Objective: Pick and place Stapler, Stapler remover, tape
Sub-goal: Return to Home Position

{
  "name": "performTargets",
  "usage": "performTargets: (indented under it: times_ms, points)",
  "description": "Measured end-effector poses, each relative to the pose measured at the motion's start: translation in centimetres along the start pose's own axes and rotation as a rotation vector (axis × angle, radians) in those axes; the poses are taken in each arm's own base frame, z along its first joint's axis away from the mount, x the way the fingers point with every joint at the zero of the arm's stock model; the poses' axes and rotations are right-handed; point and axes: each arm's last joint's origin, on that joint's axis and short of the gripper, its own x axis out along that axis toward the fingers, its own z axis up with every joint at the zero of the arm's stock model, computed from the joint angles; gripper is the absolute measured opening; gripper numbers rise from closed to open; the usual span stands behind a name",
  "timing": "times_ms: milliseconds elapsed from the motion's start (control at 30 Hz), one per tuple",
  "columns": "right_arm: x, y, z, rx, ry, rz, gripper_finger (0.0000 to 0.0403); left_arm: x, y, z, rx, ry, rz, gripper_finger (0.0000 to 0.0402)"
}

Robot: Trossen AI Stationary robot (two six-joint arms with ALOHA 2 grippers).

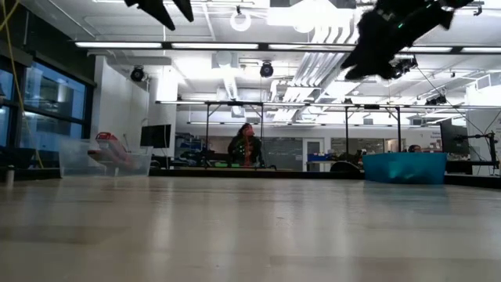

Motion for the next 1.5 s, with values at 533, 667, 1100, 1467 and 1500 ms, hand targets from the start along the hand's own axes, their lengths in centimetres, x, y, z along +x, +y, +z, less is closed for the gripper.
performTargets:
  times_ms: [533,667,1100,1467,1500]
  points:
    - [-8.8,4.1,-2.4,-0.010,-0.137,0.067,0.0204,1.8,2.8,-11.3,-0.109,-0.206,-0.489,0.0291]
    - [-8.3,4.2,-4.0,0.033,-0.269,0.226,0.0204,3.2,3.7,-14.7,-0.120,-0.285,-0.642,0.0291]
    - [-5.9,3.2,-10.7,0.169,-0.628,0.410,0.0204,5.9,6.8,-22.0,-0.212,-0.408,-0.767,0.0291]
    - [-3.4,2.4,-14.4,0.248,-0.676,0.390,0.0204,7.9,7.8,-25.6,-0.296,-0.410,-0.799,0.0291]
    - [-3.3,2.5,-14.6,0.249,-0.676,0.399,0.0204,7.9,7.8,-25.7,-0.303,-0.418,-0.807,0.0291]
